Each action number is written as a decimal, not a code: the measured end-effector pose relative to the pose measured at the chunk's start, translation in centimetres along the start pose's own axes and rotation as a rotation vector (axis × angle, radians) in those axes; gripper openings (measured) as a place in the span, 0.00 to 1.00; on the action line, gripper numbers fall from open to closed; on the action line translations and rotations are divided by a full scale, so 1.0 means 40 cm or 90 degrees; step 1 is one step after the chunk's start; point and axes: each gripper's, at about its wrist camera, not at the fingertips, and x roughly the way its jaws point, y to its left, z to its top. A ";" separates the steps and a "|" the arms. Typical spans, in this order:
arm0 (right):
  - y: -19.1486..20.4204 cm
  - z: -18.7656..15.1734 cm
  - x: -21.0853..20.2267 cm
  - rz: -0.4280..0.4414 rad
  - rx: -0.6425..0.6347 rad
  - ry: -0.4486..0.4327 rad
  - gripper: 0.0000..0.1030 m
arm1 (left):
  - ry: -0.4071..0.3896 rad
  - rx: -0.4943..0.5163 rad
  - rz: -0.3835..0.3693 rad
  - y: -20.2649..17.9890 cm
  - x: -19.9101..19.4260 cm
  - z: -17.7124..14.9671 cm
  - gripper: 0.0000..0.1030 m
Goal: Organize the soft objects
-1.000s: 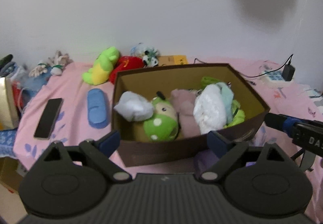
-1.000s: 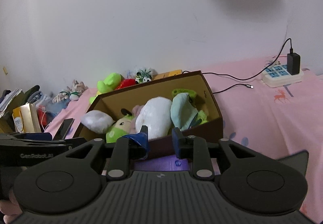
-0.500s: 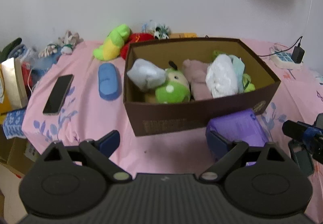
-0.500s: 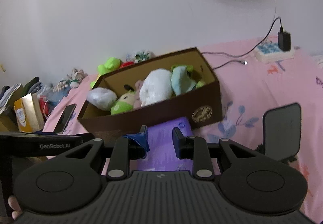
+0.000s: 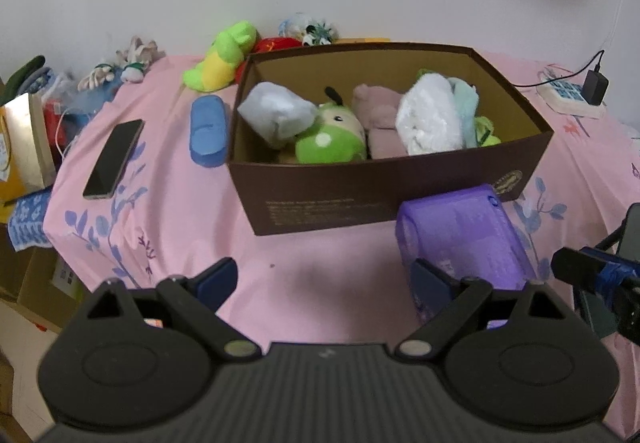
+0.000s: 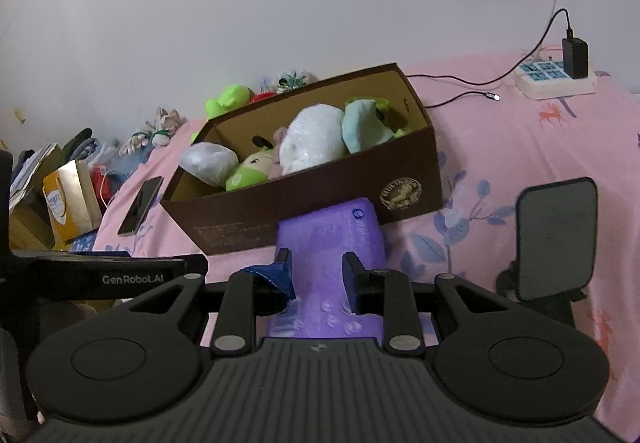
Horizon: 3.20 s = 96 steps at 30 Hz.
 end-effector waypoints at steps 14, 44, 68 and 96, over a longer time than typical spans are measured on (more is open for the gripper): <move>-0.106 -0.025 -0.041 0.027 0.007 0.051 0.10 | 0.053 -0.020 -0.007 -0.098 -0.007 -0.058 0.89; -0.261 -0.084 -0.059 0.017 0.009 0.172 0.12 | 0.150 0.033 -0.015 -0.274 0.005 -0.155 0.89; -0.282 -0.048 -0.137 -0.029 0.012 0.156 0.14 | 0.146 0.073 -0.018 -0.320 -0.021 -0.129 0.89; 0.063 0.219 -0.097 -0.058 -0.069 -0.040 0.16 | -0.094 0.027 0.080 -0.005 -0.152 0.221 0.89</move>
